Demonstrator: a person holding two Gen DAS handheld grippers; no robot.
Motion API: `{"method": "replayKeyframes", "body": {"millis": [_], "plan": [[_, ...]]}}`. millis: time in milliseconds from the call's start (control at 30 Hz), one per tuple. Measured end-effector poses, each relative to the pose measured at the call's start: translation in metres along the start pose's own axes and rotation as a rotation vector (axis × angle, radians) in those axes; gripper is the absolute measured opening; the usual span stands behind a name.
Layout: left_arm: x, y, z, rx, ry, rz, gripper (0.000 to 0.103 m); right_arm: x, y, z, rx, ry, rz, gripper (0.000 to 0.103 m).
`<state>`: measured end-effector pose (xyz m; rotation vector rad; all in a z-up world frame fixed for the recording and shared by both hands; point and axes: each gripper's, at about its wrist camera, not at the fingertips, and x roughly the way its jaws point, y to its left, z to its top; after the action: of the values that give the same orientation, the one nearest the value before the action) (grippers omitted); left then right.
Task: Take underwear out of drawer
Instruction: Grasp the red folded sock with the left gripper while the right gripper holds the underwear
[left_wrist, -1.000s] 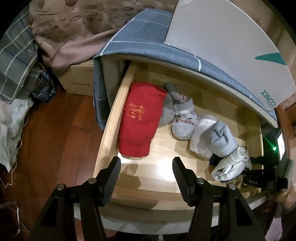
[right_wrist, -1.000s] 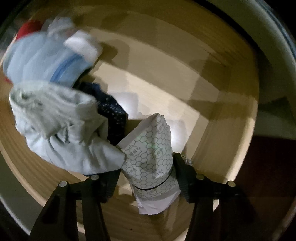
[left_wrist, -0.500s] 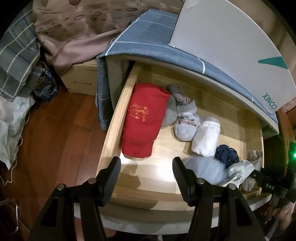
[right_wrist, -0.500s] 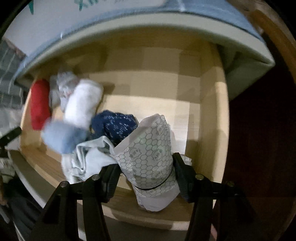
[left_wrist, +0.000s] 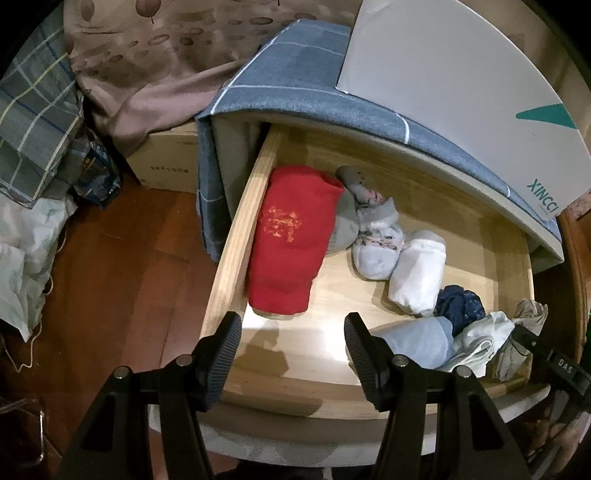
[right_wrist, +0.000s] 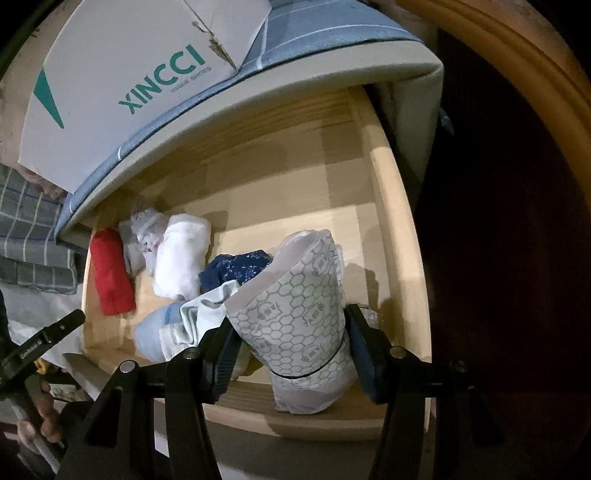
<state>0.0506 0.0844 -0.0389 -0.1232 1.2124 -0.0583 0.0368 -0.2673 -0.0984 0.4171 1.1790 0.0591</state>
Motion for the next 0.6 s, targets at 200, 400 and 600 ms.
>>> {"method": "replayKeyframes", "body": {"millis": [200, 400, 600], "plan": [[-0.001, -0.001, 0.003, 0.025, 0.004, -0.015, 0.059, 0.000, 0.003, 0.002, -0.019, 0.002, -0.007, 0.051], [0.007, 0.003, 0.020, 0.063, 0.040, -0.008, 0.059, 0.001, -0.006, 0.003, 0.024, 0.009, 0.031, 0.051], [0.024, -0.001, 0.038, 0.055, 0.070, -0.033, 0.059, 0.004, -0.009, 0.004, 0.046, 0.023, 0.054, 0.051]]}}
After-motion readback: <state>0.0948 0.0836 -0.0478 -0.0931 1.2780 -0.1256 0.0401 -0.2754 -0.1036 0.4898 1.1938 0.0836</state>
